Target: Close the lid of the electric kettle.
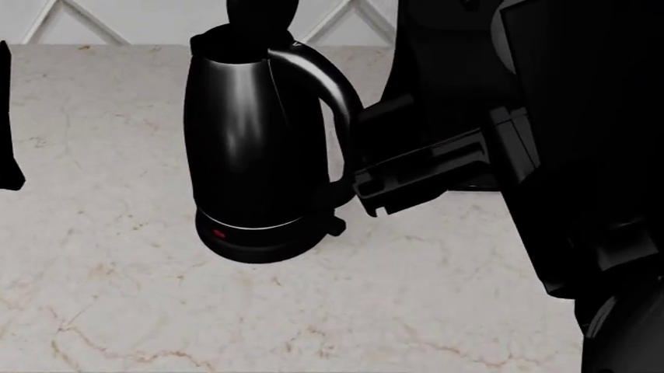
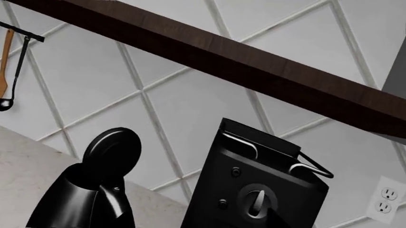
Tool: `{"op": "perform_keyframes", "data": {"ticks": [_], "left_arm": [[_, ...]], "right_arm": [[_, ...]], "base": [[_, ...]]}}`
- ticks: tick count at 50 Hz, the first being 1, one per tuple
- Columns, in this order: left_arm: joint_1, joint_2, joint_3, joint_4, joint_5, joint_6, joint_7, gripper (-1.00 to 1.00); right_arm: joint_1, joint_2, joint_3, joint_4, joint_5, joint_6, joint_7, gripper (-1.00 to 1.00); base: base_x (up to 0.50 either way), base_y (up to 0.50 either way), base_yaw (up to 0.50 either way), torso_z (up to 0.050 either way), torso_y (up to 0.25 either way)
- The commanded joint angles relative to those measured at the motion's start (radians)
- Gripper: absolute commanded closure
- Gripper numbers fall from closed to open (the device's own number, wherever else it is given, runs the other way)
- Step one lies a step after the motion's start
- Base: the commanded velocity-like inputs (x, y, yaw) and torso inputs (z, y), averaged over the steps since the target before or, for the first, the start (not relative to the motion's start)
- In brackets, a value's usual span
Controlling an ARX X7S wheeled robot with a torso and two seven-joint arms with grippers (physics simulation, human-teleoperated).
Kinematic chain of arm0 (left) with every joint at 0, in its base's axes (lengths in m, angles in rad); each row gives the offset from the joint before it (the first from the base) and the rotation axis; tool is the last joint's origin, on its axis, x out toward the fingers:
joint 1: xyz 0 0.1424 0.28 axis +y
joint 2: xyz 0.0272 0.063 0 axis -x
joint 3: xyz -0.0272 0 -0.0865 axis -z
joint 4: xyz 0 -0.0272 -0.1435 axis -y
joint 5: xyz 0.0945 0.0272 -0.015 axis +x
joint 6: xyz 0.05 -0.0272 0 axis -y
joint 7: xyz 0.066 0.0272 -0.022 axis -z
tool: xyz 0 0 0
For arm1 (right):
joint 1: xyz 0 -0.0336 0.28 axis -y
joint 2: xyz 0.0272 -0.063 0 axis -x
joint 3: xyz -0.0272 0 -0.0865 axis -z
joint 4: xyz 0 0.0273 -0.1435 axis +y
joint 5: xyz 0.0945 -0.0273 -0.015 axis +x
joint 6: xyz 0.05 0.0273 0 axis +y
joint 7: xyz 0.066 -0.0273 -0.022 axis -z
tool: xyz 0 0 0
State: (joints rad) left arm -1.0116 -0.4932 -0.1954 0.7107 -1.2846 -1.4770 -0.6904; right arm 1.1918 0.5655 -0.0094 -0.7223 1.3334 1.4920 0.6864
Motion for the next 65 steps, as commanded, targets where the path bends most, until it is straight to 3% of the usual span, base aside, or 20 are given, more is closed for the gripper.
{"op": "perform_keyframes", "data": {"ticks": [1, 17, 27, 32, 46, 65], "left_arm": [[0.005, -0.031, 0.015, -0.009, -0.007, 0.031, -0.006, -1.0], [0.039, -0.057, 0.019, 0.015, 0.005, 0.089, 0.013, -1.0], [0.073, -0.065, 0.017, 0.015, 0.022, 0.117, 0.016, -1.0], [0.101, -0.072, 0.033, 0.015, 0.055, 0.134, 0.025, -1.0], [0.168, -0.097, 0.035, 0.009, 0.096, 0.18, 0.061, -1.0], [0.209, -0.111, 0.01, 0.008, 0.084, 0.204, 0.056, -1.0]], "right_arm": [[0.031, 0.02, -0.039, 0.013, 0.034, -0.018, 0.026, -1.0], [-0.03, 0.038, -0.065, 0.009, -0.008, -0.077, 0.012, -1.0], [-0.055, 0.023, -0.098, 0.04, -0.01, -0.09, 0.008, -1.0], [-0.08, -0.004, -0.194, 0.084, -0.133, -0.157, -0.085, -1.0], [0.003, -0.089, -0.346, 0.3, -0.298, -0.274, -0.243, -1.0], [0.04, -0.152, -0.45, 0.442, -0.385, -0.342, -0.312, -1.0]], "base": [[0.5, 0.0, 0.0, 0.0, 0.0], [0.46, 0.0, 0.0, 0.0, 0.001], [0.0, 0.0, 0.0, 0.0, 0.0], [0.0, 0.0, 0.0, 0.0, 0.0], [0.0, 0.0, 0.0, 0.0, 0.0], [0.0, 0.0, 0.0, 0.0, 0.0]]}}
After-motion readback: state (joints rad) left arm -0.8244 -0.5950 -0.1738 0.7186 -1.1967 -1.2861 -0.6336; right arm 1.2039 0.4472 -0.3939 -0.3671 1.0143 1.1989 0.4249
